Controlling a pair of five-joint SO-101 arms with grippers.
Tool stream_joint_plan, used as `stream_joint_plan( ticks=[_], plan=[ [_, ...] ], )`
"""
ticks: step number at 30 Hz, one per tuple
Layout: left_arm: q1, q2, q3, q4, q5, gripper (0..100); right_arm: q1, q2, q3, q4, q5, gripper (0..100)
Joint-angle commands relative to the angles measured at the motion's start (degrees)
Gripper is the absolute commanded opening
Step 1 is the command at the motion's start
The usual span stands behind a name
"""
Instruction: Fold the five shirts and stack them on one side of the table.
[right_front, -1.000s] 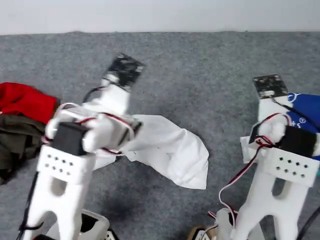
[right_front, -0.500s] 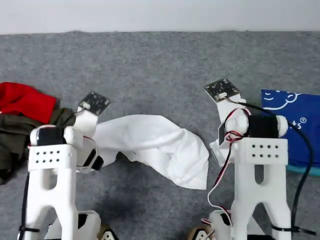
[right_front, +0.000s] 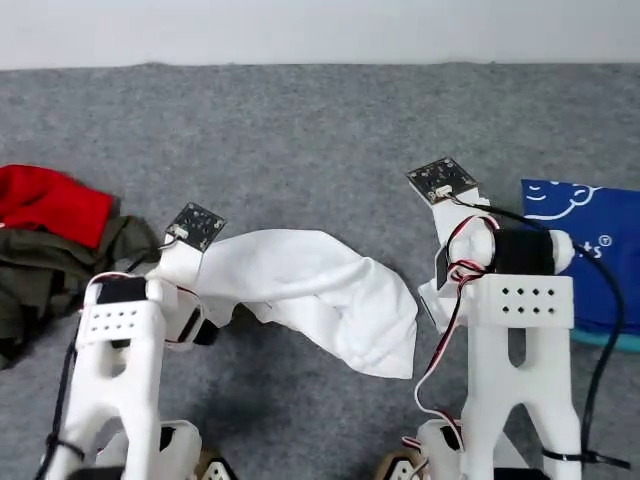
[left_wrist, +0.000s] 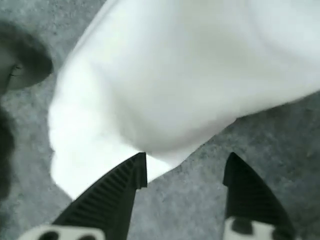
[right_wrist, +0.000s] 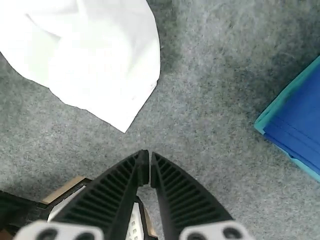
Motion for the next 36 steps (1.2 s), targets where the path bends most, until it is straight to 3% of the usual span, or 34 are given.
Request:
stream_joint_plan(
  ticks=[1, 5, 10, 20, 27, 32, 36],
  plan=[
    [0.3, 7.5, -3.0, -2.8, 0.5, 24, -0.4, 0.4, -0.4, 2.2, 0.3, 2.0],
    [0.4, 16.1, -11.1, -1.6, 2.7, 18, -0.4, 0.4, -0.4, 2.2, 0.3, 2.0],
    [1.6, 17.8, -18.9, 2.3, 2.5, 2, -0.3, 0.4, -0.4, 2.2, 0.3, 2.0],
    [1.8, 2.8, -42.9, 21.7, 3.1, 1, -0.3, 0.1, -0.4, 2.2, 0.3, 2.0],
    [1.9, 4.0, -62.2, 34.0, 5.8, 1, -0.4, 0.5, -0.4, 2.2, 0.3, 2.0],
    [1.1, 5.5, -64.0, 36.7, 5.8, 1, -1.6, 0.5, -0.5, -0.1, 0.3, 2.0],
    [0.7, 4.9, -62.1, 36.7, 5.8, 1, -8.4, 0.8, -0.4, -2.7, 0.2, 2.1]
  ],
)
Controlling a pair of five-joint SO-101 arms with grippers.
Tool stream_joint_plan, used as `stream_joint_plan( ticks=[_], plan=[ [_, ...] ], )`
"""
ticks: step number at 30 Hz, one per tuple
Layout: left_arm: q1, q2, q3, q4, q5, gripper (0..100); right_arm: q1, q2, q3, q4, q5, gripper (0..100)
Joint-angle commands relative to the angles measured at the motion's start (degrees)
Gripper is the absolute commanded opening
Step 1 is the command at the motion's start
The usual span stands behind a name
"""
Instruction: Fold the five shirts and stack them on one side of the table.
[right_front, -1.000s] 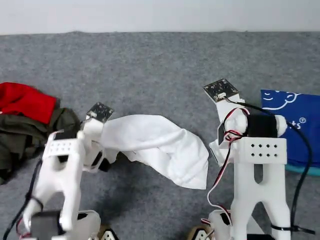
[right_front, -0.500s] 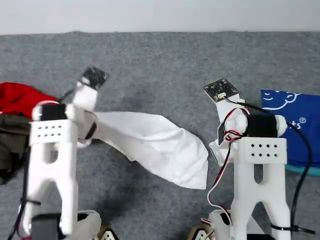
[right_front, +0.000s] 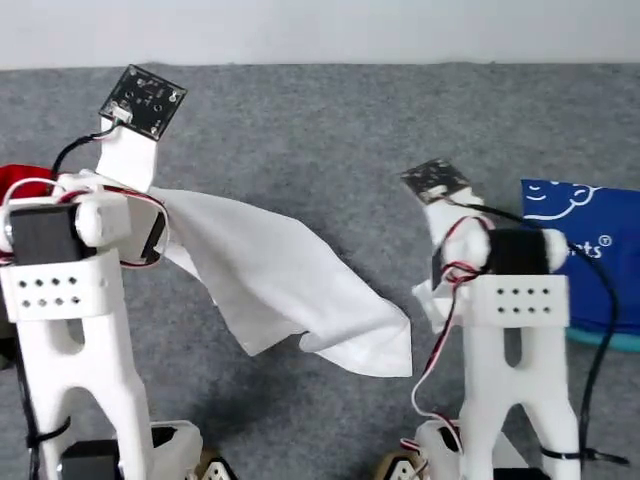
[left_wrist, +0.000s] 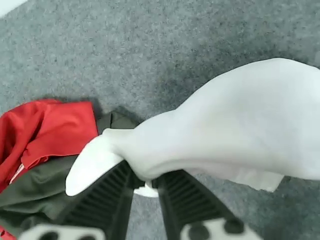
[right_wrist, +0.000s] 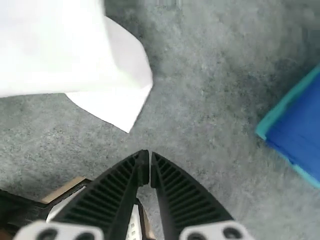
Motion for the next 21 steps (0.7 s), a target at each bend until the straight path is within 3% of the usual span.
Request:
stream_joint_plan(
  ticks=[1, 8, 21],
  plan=[
    [-0.8, -0.8, 0.0, 1.2, 0.5, 1, -6.3, 1.4, -0.4, -2.8, 0.2, 2.7],
    [-5.0, -0.8, 7.3, 1.2, 0.5, 1, -13.8, 13.8, -0.9, -6.1, -6.9, 23.2],
    [-5.7, -0.8, 12.7, 1.1, 0.5, 1, -16.7, 40.6, -1.8, -22.0, -6.2, 21.3]
  ],
)
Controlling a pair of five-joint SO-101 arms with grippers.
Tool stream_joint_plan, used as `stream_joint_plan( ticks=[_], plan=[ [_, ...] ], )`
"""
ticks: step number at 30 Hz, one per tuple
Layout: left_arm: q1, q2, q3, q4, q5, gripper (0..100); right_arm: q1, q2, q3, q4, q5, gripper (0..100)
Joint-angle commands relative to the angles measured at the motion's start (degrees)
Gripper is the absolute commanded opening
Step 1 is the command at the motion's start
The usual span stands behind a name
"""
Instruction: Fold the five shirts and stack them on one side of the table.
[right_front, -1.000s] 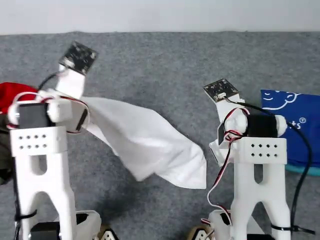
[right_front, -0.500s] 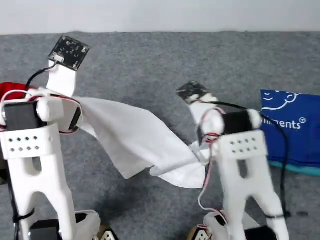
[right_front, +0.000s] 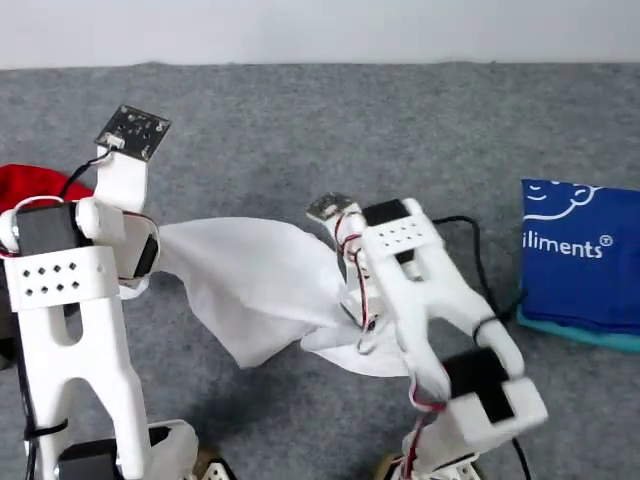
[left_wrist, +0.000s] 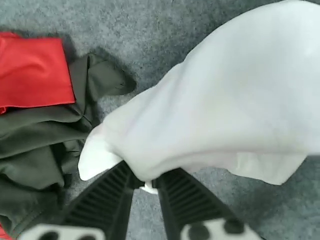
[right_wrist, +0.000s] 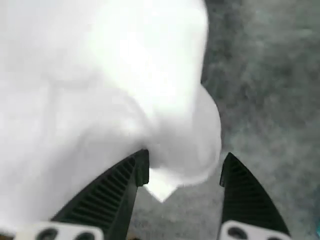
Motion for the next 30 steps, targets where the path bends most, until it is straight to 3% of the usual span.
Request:
stream_joint_plan(
  ticks=[1, 5, 11, 19, 25, 27, 30],
  plan=[
    [-0.4, -0.8, -0.2, 1.1, 0.5, 1, -0.3, 3.6, -3.0, -2.2, 1.8, 17.7],
    [-0.4, -0.8, -0.2, 1.1, 0.7, 1, 1.5, 4.5, -9.3, -1.9, 9.1, 0.3],
    [-0.4, -0.5, -0.2, 1.1, 0.7, 1, 8.9, 4.6, -25.5, 2.3, 20.3, 1.0],
    [0.0, -0.3, 2.2, -1.5, 0.6, 1, 12.6, 11.6, -43.1, -6.2, 37.5, 1.0],
    [-0.3, -0.3, 11.0, -7.3, 0.7, 1, 11.8, 22.8, -51.8, -16.0, 38.1, 2.5],
    [-0.4, -0.4, 12.7, -8.4, 0.8, 1, 11.3, 24.9, -55.4, -13.7, 37.9, 8.3],
    [-0.4, -0.4, 13.5, -8.3, 0.6, 1, 10.0, 24.9, -61.5, -6.9, 30.9, 16.2]
  ],
)
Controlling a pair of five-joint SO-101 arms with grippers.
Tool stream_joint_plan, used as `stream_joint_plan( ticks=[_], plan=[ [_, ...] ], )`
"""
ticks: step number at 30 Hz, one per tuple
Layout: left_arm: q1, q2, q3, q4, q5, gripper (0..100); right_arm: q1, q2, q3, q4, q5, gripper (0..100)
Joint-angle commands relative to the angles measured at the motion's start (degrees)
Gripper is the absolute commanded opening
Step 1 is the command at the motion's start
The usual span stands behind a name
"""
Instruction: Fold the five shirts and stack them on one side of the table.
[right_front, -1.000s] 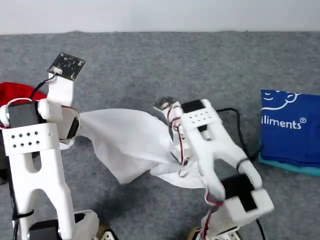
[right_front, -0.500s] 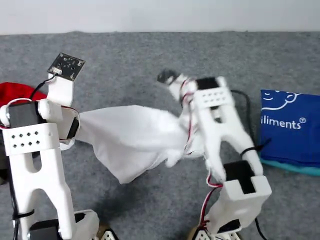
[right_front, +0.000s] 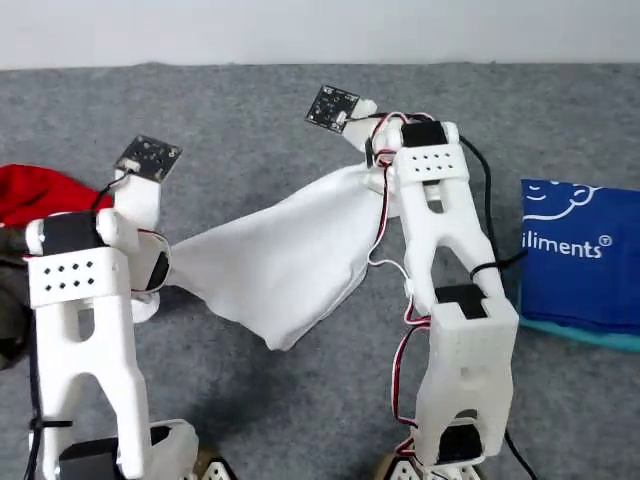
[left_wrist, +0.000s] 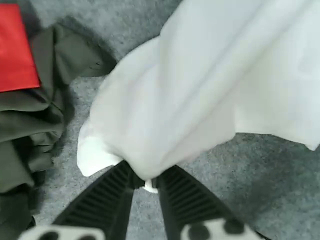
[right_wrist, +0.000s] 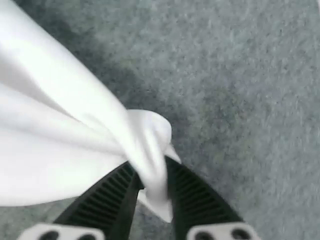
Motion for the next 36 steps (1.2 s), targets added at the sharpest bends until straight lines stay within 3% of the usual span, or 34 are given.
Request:
stream_joint_plan(
  ticks=[1, 9, 12, 21, 32, 36],
  plan=[
    [-0.4, -0.7, 0.0, -1.2, 0.2, 1, -1.7, -1.1, -10.1, 7.5, -7.4, 17.9],
    [-4.9, -0.4, 0.0, -5.5, 0.4, 1, -6.7, -0.9, -24.0, 33.8, -9.8, 19.7],
    [-7.6, -0.4, 0.0, -6.7, 0.4, 1, -8.1, -1.7, -23.2, 34.5, -14.7, 19.8],
    [-11.5, -0.4, 0.3, -7.0, 0.4, 1, -13.9, -12.5, -5.7, 34.5, -16.3, 19.9],
    [-11.6, -0.4, 7.2, -10.7, 0.4, 1, -34.9, -21.0, 16.6, 34.2, -28.0, 20.3],
    [-13.2, -0.4, 7.0, -11.4, 0.3, 1, -40.7, -21.0, 21.1, 33.6, -30.8, 25.8]
  ],
)
